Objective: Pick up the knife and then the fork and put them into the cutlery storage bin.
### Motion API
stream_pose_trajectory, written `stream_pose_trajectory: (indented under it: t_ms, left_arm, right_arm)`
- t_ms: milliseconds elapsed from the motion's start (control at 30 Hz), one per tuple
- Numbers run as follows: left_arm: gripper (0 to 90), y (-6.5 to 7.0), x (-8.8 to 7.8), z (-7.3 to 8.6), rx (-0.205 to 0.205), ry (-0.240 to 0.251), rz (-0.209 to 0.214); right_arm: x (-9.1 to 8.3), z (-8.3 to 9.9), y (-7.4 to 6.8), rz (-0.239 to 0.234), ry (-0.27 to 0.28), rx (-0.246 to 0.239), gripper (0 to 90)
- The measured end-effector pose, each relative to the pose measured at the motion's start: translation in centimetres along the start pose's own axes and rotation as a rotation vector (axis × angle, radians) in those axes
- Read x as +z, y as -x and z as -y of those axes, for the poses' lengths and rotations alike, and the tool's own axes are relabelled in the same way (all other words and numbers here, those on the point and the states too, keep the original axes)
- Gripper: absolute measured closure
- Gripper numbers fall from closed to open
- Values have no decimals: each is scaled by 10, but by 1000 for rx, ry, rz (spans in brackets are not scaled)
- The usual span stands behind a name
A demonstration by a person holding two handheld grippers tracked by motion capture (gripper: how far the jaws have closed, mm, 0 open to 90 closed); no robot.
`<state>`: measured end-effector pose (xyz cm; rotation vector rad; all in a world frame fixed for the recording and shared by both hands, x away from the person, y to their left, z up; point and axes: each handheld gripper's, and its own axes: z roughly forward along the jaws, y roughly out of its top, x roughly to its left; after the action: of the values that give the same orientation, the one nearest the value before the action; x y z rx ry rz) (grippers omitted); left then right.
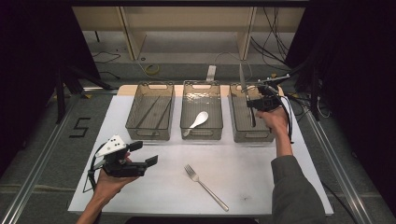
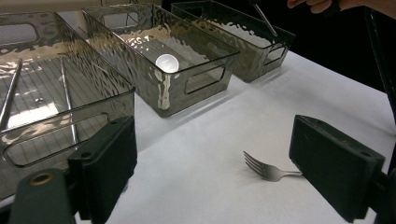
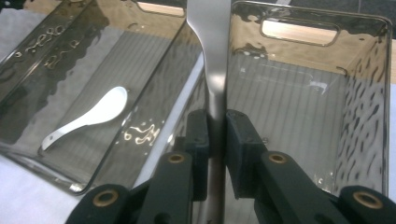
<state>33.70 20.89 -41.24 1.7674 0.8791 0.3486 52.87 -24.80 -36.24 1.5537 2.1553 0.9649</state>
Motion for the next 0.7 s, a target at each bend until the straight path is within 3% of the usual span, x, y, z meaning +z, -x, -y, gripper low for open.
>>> stream_pose_trajectory:
  t_ms: [267,700]
  left_arm:
    - [145,1,1,0,1,0,-1]
    - [145,2,1,0,10,-7,1]
  right_arm:
    - [12,5,6,15,8,45,806]
    - [27,19,12,42,-37,98,804]
